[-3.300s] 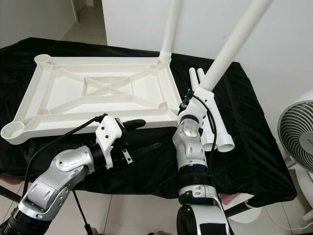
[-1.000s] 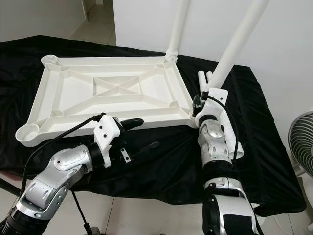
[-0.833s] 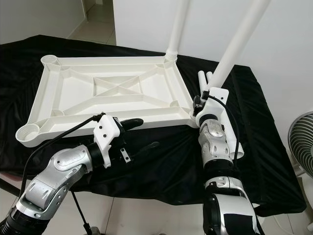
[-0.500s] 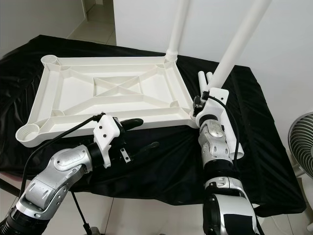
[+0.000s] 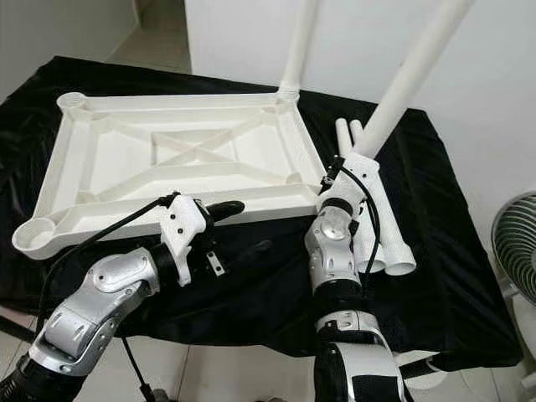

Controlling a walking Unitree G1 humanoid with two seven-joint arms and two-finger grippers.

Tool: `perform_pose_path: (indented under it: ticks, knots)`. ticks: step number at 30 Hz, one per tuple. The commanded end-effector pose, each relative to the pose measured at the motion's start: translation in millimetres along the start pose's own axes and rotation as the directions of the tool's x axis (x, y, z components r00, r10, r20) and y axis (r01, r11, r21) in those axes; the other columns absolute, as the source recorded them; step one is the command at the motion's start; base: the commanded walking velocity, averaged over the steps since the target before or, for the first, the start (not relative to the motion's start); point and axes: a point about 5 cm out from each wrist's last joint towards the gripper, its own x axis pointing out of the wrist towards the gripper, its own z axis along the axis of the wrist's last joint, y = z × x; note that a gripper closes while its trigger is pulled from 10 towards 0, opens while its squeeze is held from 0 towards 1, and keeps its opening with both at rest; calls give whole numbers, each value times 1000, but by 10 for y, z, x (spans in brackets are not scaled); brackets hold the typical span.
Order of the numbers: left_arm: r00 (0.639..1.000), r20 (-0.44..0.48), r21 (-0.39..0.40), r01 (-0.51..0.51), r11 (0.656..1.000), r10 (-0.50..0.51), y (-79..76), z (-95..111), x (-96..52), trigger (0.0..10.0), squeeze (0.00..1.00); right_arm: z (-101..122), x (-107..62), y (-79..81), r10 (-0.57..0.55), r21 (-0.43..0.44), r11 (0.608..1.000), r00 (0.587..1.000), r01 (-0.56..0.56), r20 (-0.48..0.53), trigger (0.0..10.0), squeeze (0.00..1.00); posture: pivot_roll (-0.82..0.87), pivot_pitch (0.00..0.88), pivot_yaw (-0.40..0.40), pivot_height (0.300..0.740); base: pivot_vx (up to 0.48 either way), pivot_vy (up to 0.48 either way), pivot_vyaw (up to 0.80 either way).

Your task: Building children table

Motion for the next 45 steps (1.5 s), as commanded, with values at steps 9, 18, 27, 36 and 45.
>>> perform_pose_path:
  ticks: [9, 18, 27, 36, 45]
  knots:
    - [1000, 0, 0, 31, 1000, -31, -34, -20, 34, 10000, 0, -416, -77, -236, -40, -43, 999, 983, 33, -178, 10000, 0, 135, 81, -39, 740, 0, 0, 0]
    - [1000, 3, -3, 31, 1000, -31, -40, -19, 42, 10000, 0, -321, -3, -316, 17, -21, 1000, 991, -20, -133, 10000, 1000, 134, 84, -44, 740, 0, 0, 0]
    - [1000, 3, -6, 25, 1000, -25, -33, -21, 47, 10000, 0, -162, 64, -299, 173, -18, 984, 984, -174, -49, 10000, 1000, 133, 95, -43, 740, 0, 0, 0]
    - [999, -7, -11, 32, 999, -32, -35, -41, 46, 10000, 0, 36, 151, -344, 340, -35, 940, 940, -340, 16, 10000, 0, 133, 106, -40, 740, 0, 0, 0]
    - [999, -11, -15, 43, 999, -43, -49, -41, 48, 10000, 0, 248, 265, -433, 503, -99, 862, 864, -497, 37, 10000, 0, 135, 111, -35, 740, 0, 0, 0]
